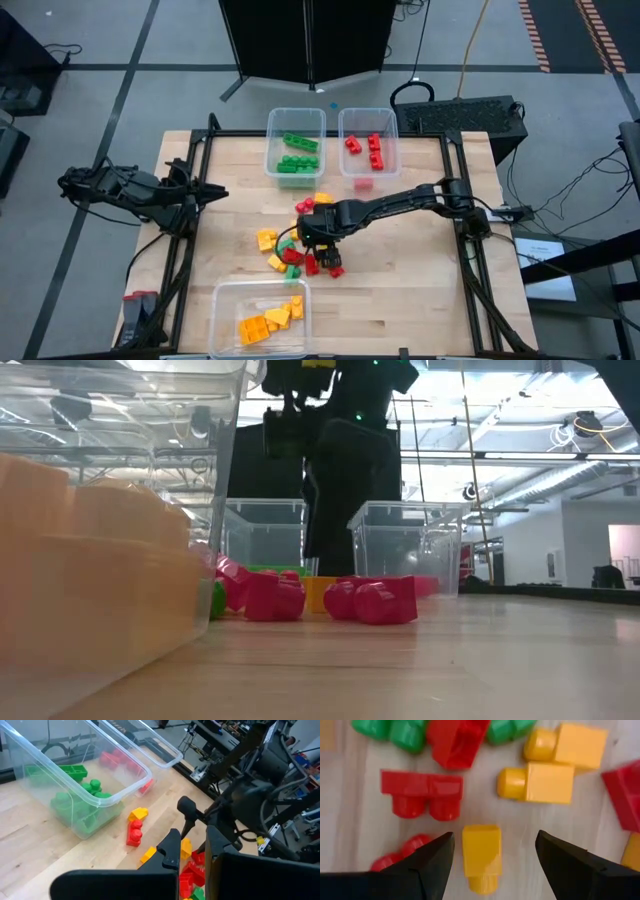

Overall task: Sort blocks
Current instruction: Put the yellow game piece into the bottom transparent bin

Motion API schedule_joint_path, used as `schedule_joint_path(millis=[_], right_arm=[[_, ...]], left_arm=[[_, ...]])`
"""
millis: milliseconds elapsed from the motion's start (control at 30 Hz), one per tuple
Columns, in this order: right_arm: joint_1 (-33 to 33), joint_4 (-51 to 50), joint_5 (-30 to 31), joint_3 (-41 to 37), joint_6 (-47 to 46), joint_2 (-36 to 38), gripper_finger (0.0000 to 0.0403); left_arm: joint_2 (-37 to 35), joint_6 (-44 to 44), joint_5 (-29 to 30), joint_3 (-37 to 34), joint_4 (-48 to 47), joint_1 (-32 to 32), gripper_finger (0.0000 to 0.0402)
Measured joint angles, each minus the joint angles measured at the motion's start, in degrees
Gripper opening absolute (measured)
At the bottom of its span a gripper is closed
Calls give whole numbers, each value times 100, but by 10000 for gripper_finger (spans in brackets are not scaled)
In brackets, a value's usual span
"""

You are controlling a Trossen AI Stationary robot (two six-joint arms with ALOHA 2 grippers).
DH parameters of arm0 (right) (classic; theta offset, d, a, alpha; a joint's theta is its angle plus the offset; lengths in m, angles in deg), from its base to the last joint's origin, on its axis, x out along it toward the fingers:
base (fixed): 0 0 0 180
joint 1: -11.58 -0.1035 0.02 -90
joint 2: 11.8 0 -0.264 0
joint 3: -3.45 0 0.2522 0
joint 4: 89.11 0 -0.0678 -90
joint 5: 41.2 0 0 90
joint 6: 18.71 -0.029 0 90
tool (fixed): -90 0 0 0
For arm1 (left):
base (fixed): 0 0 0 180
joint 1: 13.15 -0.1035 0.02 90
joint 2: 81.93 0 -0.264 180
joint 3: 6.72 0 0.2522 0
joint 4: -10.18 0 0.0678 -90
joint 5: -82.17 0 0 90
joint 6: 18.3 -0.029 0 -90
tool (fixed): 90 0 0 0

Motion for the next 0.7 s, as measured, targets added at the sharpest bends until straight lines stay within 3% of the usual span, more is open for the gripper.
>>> schedule_joint_path(millis=[533,700], right_arm=[[-46,11,16,4,-312,-500,271],[-35,-113,4,2,-452,-636,236]], left_arm=[[2,0,0,0,-34,-1,0],[2,6,0,0,-38,0,0]])
